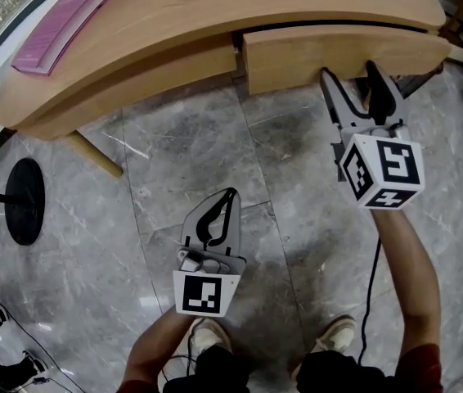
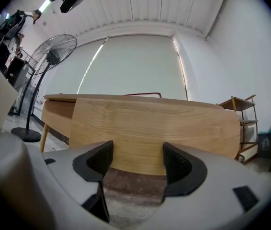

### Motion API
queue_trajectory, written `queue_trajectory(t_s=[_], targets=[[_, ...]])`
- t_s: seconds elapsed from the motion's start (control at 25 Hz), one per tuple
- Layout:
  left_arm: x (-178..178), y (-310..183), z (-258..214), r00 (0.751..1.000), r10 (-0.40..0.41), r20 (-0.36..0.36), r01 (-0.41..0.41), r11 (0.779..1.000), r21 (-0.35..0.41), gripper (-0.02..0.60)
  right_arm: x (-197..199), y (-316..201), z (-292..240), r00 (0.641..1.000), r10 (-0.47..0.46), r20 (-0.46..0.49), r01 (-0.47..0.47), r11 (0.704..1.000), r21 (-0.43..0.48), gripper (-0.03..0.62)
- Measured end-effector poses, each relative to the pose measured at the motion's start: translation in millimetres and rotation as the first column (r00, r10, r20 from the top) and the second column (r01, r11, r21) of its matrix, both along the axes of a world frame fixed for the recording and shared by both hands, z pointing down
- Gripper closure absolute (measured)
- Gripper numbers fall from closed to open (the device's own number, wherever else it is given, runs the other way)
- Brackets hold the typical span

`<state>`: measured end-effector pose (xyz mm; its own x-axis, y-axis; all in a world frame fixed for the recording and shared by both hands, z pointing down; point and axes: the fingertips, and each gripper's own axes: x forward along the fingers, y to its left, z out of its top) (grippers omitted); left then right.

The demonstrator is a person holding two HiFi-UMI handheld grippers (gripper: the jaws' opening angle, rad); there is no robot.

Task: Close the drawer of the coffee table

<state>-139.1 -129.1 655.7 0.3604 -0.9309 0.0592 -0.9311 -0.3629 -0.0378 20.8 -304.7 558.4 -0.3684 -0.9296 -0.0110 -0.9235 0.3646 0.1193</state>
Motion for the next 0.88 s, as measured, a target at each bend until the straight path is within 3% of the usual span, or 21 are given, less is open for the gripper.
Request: queue_trajectory(t_s=[0.88], targets=[[-14,-5,18,1.0,-0.007,0.018,0.008,0.999,-0.051,0.574,-18,-52,2,1.0,0.01,0.004,-0.01,1.0,0.012,0.286]])
